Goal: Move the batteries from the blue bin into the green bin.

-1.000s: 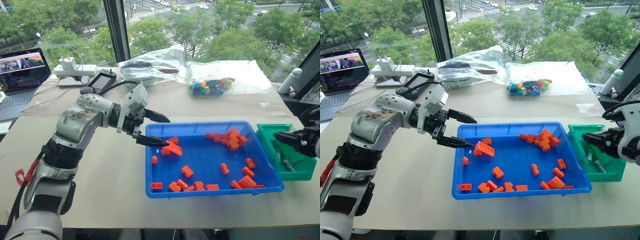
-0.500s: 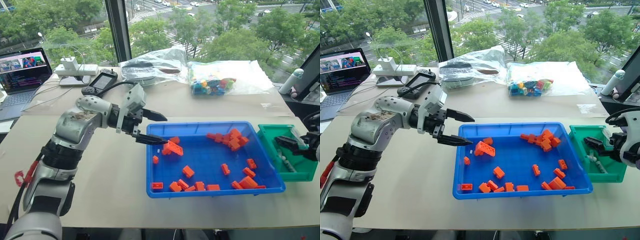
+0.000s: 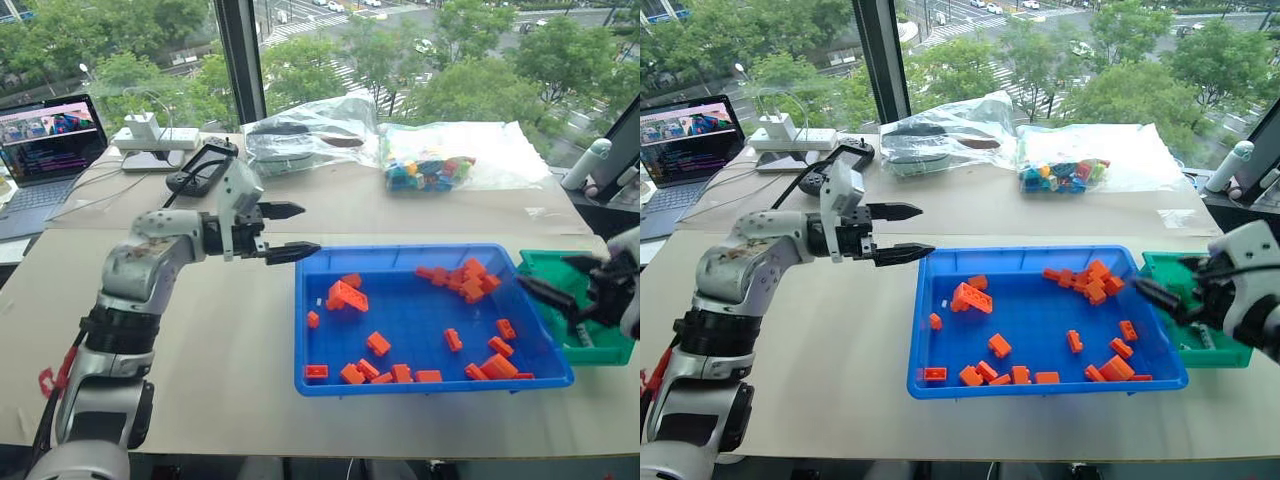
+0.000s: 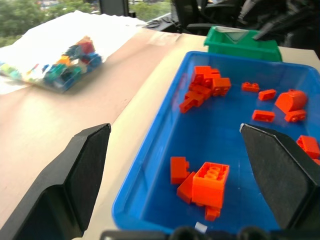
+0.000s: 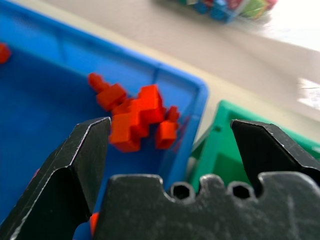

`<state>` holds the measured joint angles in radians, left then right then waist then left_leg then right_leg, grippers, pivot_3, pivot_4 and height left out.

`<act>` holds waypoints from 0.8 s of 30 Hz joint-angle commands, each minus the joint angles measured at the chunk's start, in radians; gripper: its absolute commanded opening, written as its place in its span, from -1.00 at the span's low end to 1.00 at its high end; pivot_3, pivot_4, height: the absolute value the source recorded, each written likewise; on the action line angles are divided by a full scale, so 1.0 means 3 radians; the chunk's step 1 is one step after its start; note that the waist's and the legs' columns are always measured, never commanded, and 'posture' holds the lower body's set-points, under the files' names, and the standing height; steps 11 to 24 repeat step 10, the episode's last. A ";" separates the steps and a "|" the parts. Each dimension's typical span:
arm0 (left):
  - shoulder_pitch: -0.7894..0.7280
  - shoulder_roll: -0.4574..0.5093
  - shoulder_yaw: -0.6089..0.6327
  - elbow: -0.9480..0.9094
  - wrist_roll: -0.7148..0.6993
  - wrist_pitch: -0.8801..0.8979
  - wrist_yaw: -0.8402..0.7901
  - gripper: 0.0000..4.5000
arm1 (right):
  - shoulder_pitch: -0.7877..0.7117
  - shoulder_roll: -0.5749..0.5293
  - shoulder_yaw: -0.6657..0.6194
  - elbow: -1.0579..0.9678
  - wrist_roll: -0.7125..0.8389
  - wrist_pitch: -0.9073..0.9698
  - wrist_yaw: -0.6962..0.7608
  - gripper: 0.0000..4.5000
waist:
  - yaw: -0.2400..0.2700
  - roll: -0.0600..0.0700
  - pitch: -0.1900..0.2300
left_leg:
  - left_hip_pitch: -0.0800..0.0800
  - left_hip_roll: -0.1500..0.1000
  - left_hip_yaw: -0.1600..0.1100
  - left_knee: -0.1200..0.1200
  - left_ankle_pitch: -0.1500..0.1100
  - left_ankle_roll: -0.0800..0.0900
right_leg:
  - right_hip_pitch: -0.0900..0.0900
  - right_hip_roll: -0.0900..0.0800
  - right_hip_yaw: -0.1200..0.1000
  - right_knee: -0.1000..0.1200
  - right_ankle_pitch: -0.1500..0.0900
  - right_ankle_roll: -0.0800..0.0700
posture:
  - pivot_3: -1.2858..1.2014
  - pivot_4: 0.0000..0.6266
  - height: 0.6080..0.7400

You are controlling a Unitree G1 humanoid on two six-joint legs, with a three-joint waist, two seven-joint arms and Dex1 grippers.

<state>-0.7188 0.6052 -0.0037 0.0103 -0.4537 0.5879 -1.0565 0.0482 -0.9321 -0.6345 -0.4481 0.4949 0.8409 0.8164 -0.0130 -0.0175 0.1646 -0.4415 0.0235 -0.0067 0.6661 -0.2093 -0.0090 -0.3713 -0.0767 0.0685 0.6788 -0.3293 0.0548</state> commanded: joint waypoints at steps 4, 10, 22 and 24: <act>0.0487 0.0028 0.0223 -0.0199 0.0005 -0.0156 0.0254 1.00 | 0.0449 0.0218 -0.0348 -0.0271 0.0078 -0.0391 0.0206 0.99 | -0.0001 -0.0001 0.0000 | 0.0003 0.0000 -0.0003 0.0001 0.0000 0.0000 | 0.0003 0.0000 0.0000 -0.0001 0.0000 0.0000 | 0.03 -0.52 0.88; 0.0704 0.0037 0.0263 -0.0247 -0.0048 -0.0058 0.0354 1.00 | 0.0547 0.0408 -0.0305 -0.0193 0.0090 -0.0612 0.0157 0.99 | -0.0002 -0.0001 0.0000 | 0.0005 0.0000 -0.0003 0.0001 0.0000 -0.0001 | 0.0002 0.0000 0.0000 -0.0011 0.0000 0.0000 | 0.03 -0.52 0.88; 0.0704 0.0037 0.0263 -0.0247 -0.0048 -0.0058 0.0354 1.00 | 0.0547 0.0408 -0.0305 -0.0193 0.0090 -0.0612 0.0157 0.99 | -0.0002 -0.0001 0.0000 | 0.0005 0.0000 -0.0003 0.0001 0.0000 -0.0001 | 0.0002 0.0000 0.0000 -0.0011 0.0000 0.0000 | 0.03 -0.52 0.88; 0.0704 0.0037 0.0263 -0.0247 -0.0048 -0.0058 0.0354 1.00 | 0.0547 0.0408 -0.0305 -0.0193 0.0090 -0.0612 0.0157 0.99 | -0.0002 -0.0001 0.0000 | 0.0005 0.0000 -0.0003 0.0001 0.0000 -0.0001 | 0.0002 0.0000 0.0000 -0.0011 0.0000 0.0000 | 0.03 -0.52 0.88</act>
